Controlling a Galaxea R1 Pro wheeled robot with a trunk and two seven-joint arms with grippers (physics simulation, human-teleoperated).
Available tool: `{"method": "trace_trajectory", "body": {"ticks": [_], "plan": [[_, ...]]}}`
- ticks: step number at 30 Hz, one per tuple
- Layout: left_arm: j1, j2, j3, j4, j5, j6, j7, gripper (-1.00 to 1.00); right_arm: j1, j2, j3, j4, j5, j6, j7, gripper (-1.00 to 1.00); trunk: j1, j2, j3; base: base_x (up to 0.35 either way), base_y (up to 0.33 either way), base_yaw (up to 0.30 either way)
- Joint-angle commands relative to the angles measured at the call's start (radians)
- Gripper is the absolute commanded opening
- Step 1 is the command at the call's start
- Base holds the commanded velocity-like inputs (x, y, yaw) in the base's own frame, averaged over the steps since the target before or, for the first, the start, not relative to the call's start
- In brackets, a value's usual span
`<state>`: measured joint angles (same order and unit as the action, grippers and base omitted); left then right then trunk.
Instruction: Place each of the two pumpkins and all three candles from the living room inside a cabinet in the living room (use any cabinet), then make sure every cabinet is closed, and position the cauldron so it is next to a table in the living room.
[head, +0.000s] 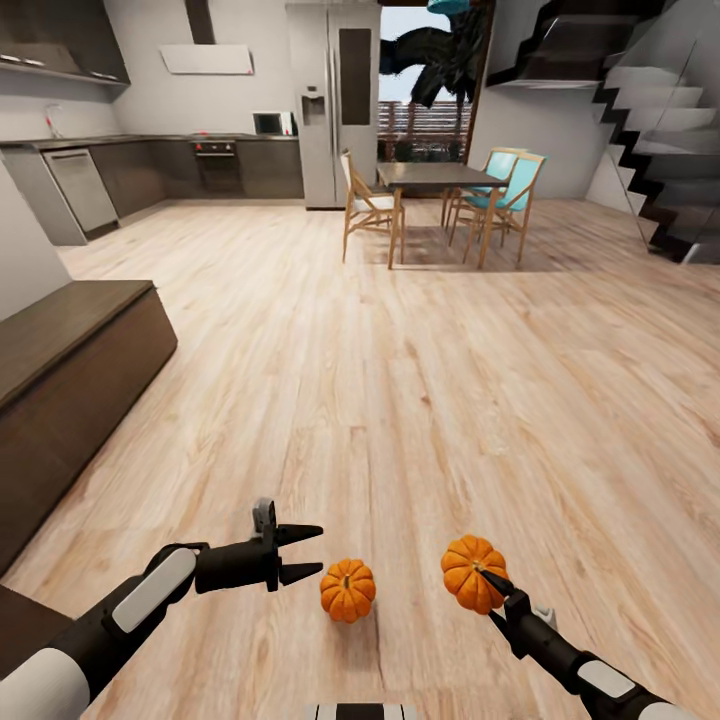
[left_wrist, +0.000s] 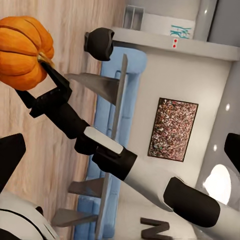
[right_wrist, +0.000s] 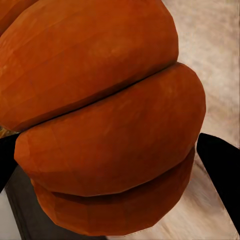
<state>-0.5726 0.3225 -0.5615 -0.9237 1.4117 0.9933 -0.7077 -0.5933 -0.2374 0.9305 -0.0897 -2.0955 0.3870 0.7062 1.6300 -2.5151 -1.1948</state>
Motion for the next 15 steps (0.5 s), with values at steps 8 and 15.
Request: {"method": "trace_trajectory", "body": {"ticks": [8,15], "plan": [[-0.001,0.003,-0.003,0.001,0.003,0.002,-0.004,1.00,-0.001,-0.003,0.002,-0.001,-0.014,0.010,0.002,-1.00,0.000,0.000,0.006,0.035,-0.070,-0.265],[-0.001,0.003,-0.003,0.001,0.001,0.002,-0.004,1.00,0.000,-0.018,0.002,-0.002,-0.038,0.020,0.001,-1.00,0.000,0.000,0.007,0.090,0.051,-0.073]]}}
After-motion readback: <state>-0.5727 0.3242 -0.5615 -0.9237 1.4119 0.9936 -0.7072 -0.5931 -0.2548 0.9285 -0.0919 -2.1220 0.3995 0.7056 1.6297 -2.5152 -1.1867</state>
